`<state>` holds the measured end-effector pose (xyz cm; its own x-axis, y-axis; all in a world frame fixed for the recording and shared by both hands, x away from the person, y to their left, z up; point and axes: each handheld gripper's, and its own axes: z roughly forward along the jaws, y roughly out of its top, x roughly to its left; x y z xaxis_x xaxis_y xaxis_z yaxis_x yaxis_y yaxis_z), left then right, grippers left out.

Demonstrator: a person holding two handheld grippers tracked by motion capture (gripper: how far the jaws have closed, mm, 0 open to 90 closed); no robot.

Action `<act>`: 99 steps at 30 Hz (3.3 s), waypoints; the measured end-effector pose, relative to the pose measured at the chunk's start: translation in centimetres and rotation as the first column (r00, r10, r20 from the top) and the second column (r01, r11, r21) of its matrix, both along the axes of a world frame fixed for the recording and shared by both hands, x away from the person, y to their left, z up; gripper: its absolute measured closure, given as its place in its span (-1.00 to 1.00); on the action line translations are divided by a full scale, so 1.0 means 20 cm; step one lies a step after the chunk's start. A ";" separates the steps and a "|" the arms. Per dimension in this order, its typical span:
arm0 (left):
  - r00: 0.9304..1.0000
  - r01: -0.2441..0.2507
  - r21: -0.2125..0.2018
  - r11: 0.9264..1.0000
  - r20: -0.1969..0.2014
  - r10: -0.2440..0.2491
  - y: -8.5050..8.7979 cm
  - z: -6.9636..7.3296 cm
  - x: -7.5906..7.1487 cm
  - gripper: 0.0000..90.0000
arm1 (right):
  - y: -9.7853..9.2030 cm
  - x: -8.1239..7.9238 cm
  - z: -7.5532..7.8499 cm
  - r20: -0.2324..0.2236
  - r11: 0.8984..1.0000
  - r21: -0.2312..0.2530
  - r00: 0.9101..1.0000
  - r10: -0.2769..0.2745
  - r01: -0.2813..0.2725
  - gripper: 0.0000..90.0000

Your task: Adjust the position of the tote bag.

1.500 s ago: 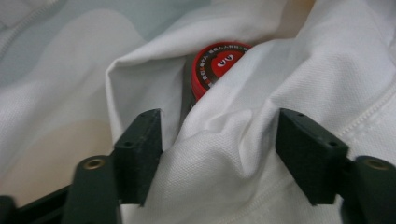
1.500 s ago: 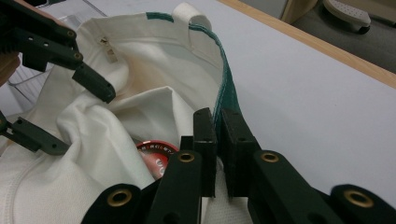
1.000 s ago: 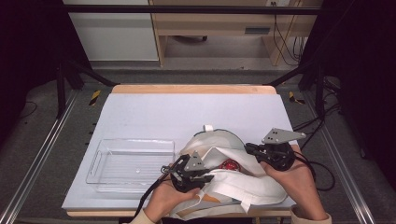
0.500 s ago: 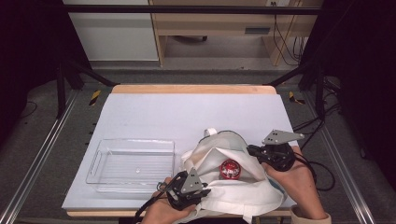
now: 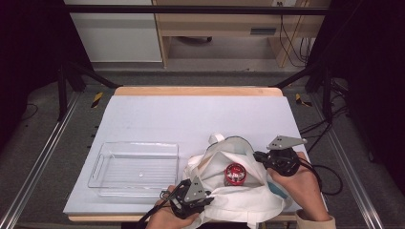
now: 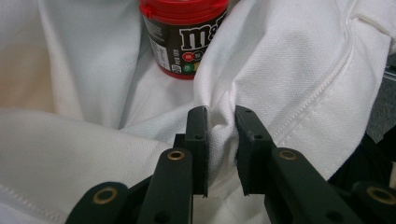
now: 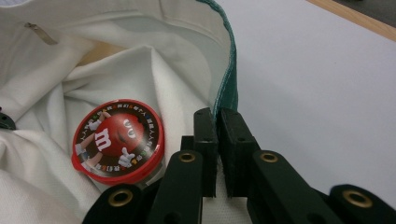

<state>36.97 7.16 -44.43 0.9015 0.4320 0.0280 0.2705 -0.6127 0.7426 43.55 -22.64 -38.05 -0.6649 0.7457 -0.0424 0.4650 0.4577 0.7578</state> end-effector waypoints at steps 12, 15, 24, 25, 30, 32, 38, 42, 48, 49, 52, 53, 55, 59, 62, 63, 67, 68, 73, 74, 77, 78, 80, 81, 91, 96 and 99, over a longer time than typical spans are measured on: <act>1.000 0.004 0.006 1.000 0.002 -0.004 0.00 0.00 0.00 0.71 | -0.10 0.04 -0.07 -0.001 0.997 0.003 0.997 -0.075 0.075 0.92; 1.000 0.005 -0.003 1.000 -0.004 -0.005 0.00 0.00 0.00 0.71 | -0.14 0.05 -0.10 -0.007 0.993 0.006 0.993 -0.115 0.115 0.92; 1.000 0.015 0.011 1.000 0.001 -0.015 0.01 0.01 0.00 0.74 | -0.21 0.08 -0.16 -0.004 0.983 -0.003 0.983 -0.181 0.181 0.93; 1.000 0.015 0.010 1.000 0.000 -0.015 0.02 0.01 0.00 0.74 | -0.22 0.09 -0.17 -0.003 0.982 -0.003 0.982 -0.188 0.188 0.93; 1.000 0.015 0.015 1.000 -0.006 -0.015 0.01 0.00 0.00 0.75 | -0.25 0.11 -0.21 -0.027 0.977 0.034 0.978 -0.208 0.209 0.93; 1.000 0.020 0.022 1.000 -0.007 -0.020 0.01 -0.01 0.00 0.75 | -0.25 0.12 -0.23 -0.030 0.975 0.040 0.976 -0.215 0.216 0.92; 1.000 0.028 0.032 0.999 -0.012 -0.027 0.01 -0.01 0.00 0.76 | -0.27 0.14 -0.26 -0.024 0.970 0.048 0.971 -0.237 0.238 0.92; 1.000 0.026 0.034 0.999 -0.014 -0.026 0.01 -0.01 0.00 0.76 | -0.26 0.14 -0.26 -0.017 0.971 0.045 0.972 -0.232 0.233 0.91; 1.000 0.019 0.026 1.000 -0.013 -0.018 0.01 -0.01 0.00 0.75 | -0.25 0.12 -0.22 0.006 0.976 0.054 0.977 -0.212 0.212 0.76; 1.000 0.017 0.025 1.000 -0.011 -0.017 0.01 -0.01 0.00 0.75 | -0.25 0.11 -0.22 0.011 0.976 0.055 0.977 -0.212 0.211 0.72; 1.000 0.012 0.019 1.000 -0.011 -0.012 0.01 -0.01 0.00 0.75 | -0.24 0.10 -0.19 0.015 0.975 0.061 0.976 -0.215 0.214 0.60; 1.000 0.012 0.019 1.000 -0.011 -0.012 0.01 -0.01 0.00 0.75 | -0.24 0.10 -0.19 0.019 0.975 0.061 0.977 -0.213 0.212 0.56; 1.000 0.009 0.017 1.000 -0.011 -0.009 0.01 0.00 0.00 0.75 | -0.24 0.09 -0.16 0.022 0.975 0.071 0.977 -0.211 0.209 0.46; 1.000 0.010 0.013 1.000 -0.010 -0.010 0.01 0.00 0.00 0.74 | -0.23 0.07 -0.11 0.040 0.976 0.076 0.977 -0.209 0.205 0.31; 1.000 0.007 0.009 1.000 -0.008 -0.007 0.01 0.00 0.00 0.74 | -0.22 0.06 -0.08 0.055 0.978 0.077 0.978 -0.201 0.196 0.31; 1.000 0.005 0.004 1.000 -0.007 -0.005 0.01 0.00 0.00 0.74 | -0.21 0.05 -0.05 0.073 0.980 0.084 0.979 -0.189 0.182 0.31; 1.000 0.006 0.006 1.000 -0.003 -0.006 0.01 0.01 -0.01 0.75 | -0.16 0.02 0.01 0.102 0.986 0.085 0.984 -0.149 0.141 0.37; 1.000 0.006 0.006 1.000 -0.003 -0.006 0.01 0.01 -0.01 0.75 | -0.16 0.02 0.01 0.102 0.986 0.085 0.984 -0.149 0.141 0.37; 1.000 0.009 0.006 1.000 -0.003 -0.009 0.01 0.01 -0.01 0.75 | -0.06 0.02 0.02 0.092 0.997 0.057 0.995 -0.048 0.043 0.47; 1.000 0.009 0.006 1.000 -0.003 -0.009 0.01 0.01 -0.01 0.75 | -0.06 0.02 0.02 0.092 0.997 0.057 0.995 -0.048 0.043 0.47; 1.000 0.007 0.010 1.000 0.001 -0.007 0.01 0.01 -0.01 0.75 | -0.03 0.04 -0.04 0.052 0.999 0.028 0.998 -0.029 0.028 0.48; 1.000 0.007 0.010 1.000 0.001 -0.007 0.01 0.01 -0.01 0.74 | -0.03 0.04 -0.04 0.052 0.999 0.028 0.998 -0.029 0.028 0.48; 1.000 0.006 0.006 1.000 -0.002 -0.006 0.01 0.00 -0.01 0.75 | -0.02 0.05 -0.07 0.033 1.000 0.017 0.999 -0.021 0.021 0.49; 1.000 0.009 0.010 1.000 -0.001 -0.009 0.01 0.01 -0.01 0.75 | -0.02 0.05 -0.09 0.015 1.000 0.005 1.000 -0.008 0.007 0.49; 1.000 0.011 0.012 1.000 -0.001 -0.011 0.01 0.00 0.00 0.75 | 0.01 0.07 -0.14 -0.037 1.000 0.008 0.999 0.025 -0.024 0.37; 1.000 0.010 0.010 1.000 0.000 -0.010 0.01 0.00 0.00 0.74 | 0.01 0.07 -0.17 -0.065 0.998 -0.027 0.997 0.047 -0.049 0.28; 1.000 0.012 0.012 1.000 0.000 -0.012 0.01 0.00 0.00 0.74 | 0.01 0.06 -0.18 -0.080 0.998 -0.040 0.996 0.049 -0.053 0.19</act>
<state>36.90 7.39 -44.46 0.9064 0.4212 0.0335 0.2632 -0.6249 0.7350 44.71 -22.44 -41.61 -0.7045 0.7094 -0.0194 0.4976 0.5132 0.6993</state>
